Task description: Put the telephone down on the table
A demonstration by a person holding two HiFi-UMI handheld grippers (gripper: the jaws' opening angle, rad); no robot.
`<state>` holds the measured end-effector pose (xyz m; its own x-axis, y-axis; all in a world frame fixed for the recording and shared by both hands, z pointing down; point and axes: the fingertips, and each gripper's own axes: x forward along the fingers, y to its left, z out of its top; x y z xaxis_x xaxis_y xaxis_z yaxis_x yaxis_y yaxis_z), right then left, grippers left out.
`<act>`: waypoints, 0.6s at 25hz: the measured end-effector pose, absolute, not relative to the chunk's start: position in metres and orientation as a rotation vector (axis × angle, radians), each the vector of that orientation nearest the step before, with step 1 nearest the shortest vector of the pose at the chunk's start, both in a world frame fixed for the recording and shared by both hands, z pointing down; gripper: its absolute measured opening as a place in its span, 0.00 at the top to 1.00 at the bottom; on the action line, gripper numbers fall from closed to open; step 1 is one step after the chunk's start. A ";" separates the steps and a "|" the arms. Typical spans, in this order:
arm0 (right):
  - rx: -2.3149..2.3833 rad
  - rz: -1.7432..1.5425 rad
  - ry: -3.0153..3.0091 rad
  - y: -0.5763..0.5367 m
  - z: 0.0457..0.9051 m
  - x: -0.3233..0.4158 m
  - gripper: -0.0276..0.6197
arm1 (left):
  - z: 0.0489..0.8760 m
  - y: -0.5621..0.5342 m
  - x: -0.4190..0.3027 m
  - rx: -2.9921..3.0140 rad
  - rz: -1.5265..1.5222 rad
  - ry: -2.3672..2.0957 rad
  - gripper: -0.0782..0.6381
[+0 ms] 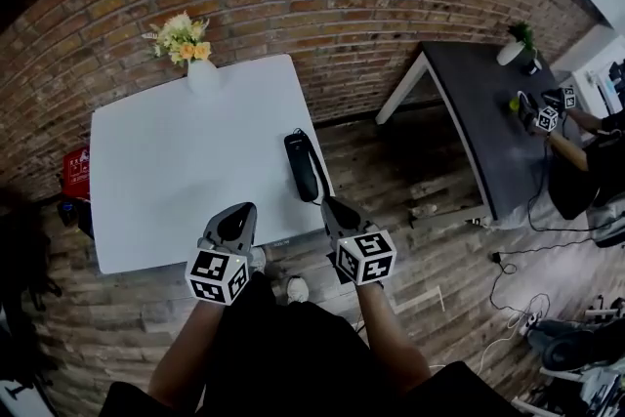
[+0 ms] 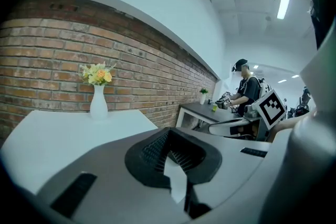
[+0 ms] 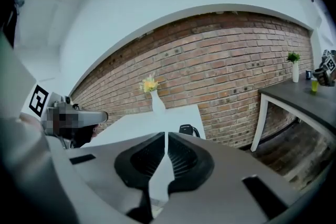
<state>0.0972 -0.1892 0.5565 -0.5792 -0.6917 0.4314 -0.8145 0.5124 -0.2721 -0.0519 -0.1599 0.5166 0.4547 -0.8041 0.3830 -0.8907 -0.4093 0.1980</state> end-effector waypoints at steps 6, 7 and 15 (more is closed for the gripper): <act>1.225 0.622 -2.606 -0.159 0.520 0.115 0.91 | 0.501 -0.127 -0.044 2.310 0.272 -1.520 0.87; 1.224 0.612 -2.624 -0.154 0.514 0.119 0.91 | 0.499 -0.121 -0.044 2.305 0.264 -1.532 0.87; 1.240 0.516 -2.691 -0.125 0.475 0.141 0.92 | 0.489 -0.093 -0.047 2.312 0.252 -1.565 0.87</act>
